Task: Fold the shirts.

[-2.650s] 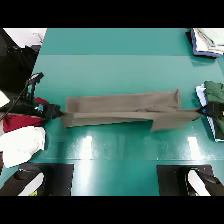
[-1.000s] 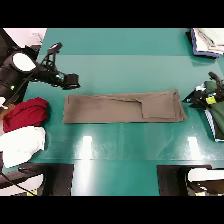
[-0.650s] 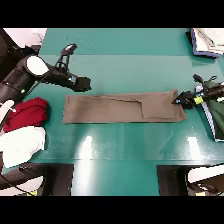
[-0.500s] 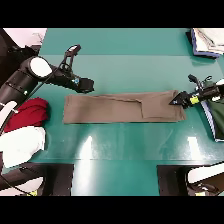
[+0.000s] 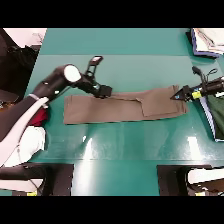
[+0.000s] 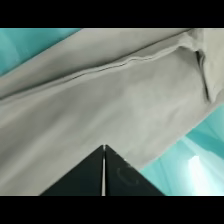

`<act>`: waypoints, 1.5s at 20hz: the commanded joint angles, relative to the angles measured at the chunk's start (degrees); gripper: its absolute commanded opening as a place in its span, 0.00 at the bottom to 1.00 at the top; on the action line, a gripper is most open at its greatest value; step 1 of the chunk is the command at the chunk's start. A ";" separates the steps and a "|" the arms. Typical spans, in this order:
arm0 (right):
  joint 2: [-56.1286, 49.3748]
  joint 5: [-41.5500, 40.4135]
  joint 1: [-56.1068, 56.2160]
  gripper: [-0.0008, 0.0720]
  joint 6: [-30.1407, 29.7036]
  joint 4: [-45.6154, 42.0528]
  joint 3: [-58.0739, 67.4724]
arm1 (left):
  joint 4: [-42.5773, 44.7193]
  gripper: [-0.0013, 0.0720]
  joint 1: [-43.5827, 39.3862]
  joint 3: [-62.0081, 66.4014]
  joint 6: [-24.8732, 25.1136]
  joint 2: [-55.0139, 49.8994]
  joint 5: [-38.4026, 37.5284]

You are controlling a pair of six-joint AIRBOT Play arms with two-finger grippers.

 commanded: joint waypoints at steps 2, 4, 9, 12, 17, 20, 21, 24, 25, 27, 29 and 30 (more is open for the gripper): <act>10.12 -0.57 3.32 0.04 4.59 6.51 0.11 | -2.25 0.06 -4.52 10.82 -0.15 -13.77 0.35; 13.16 -1.01 5.88 0.03 6.16 6.80 1.60 | -2.25 0.06 -5.92 15.45 -0.17 -18.51 -0.85; 14.01 1.18 12.90 0.04 10.43 6.32 12.20 | -2.34 0.06 -6.14 18.88 -0.79 -22.01 0.90; 14.01 1.42 16.90 0.04 11.89 6.32 15.52 | -1.05 0.06 -6.12 18.99 -0.61 -22.03 1.11; 13.99 1.25 21.27 0.03 12.48 6.29 17.18 | 1.95 0.06 -6.10 19.37 -0.61 -21.88 0.09; 13.99 -0.20 22.97 0.03 12.33 6.14 17.18 | 6.08 0.06 -6.10 21.05 -0.61 -20.52 -6.32; 14.01 -0.83 23.19 0.03 12.35 5.40 17.18 | 8.55 0.06 -6.10 21.27 -0.59 -19.50 -9.01; 14.01 -1.51 24.46 0.04 12.33 2.45 17.18 | 18.73 0.06 -5.86 21.24 -0.61 -14.64 -15.87; 14.01 -2.14 25.18 0.03 12.33 1.49 17.18 | 21.22 0.06 -5.40 21.27 -0.59 -12.92 -17.64; 13.97 -3.76 26.86 0.03 12.33 -0.66 17.18 | 22.86 0.06 -2.99 21.24 -0.57 -9.18 -20.55; 12.87 -4.22 29.05 0.03 12.33 -1.09 17.18 | 22.86 0.06 1.05 21.27 -0.59 -5.18 -22.62; 11.87 -4.04 30.23 0.03 12.33 -1.09 17.18 | 22.86 0.06 3.17 21.24 -0.59 -3.06 -23.47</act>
